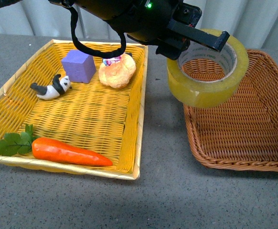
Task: Move tape to another basket
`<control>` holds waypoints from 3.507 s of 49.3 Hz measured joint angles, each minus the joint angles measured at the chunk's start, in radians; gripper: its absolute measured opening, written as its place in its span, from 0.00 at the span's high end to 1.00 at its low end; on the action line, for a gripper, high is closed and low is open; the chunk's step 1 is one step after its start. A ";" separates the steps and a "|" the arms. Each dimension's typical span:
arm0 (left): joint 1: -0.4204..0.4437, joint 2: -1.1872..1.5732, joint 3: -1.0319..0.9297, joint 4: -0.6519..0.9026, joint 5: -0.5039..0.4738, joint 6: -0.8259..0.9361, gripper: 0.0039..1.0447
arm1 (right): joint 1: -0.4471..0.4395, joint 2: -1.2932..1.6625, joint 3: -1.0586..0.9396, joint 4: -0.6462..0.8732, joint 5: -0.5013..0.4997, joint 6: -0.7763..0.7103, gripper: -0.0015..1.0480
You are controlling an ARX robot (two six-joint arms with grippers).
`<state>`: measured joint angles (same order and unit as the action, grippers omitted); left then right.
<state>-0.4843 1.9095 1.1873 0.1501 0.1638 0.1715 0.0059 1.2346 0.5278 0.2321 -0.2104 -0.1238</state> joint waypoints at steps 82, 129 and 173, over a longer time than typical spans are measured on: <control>-0.004 0.000 0.003 0.026 -0.083 0.030 0.68 | 0.191 0.415 0.360 -0.198 0.058 0.153 0.90; 0.174 -0.107 -0.241 0.345 -0.321 -0.211 0.06 | 0.032 0.689 0.343 -0.022 0.167 0.175 0.72; 0.343 -0.467 -0.899 1.001 -0.307 -0.180 0.97 | -0.005 0.246 -0.324 1.024 0.212 0.123 0.99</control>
<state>-0.1410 1.4422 0.2882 1.1515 -0.1429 -0.0082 0.0006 1.4811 0.2035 1.2564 0.0021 -0.0006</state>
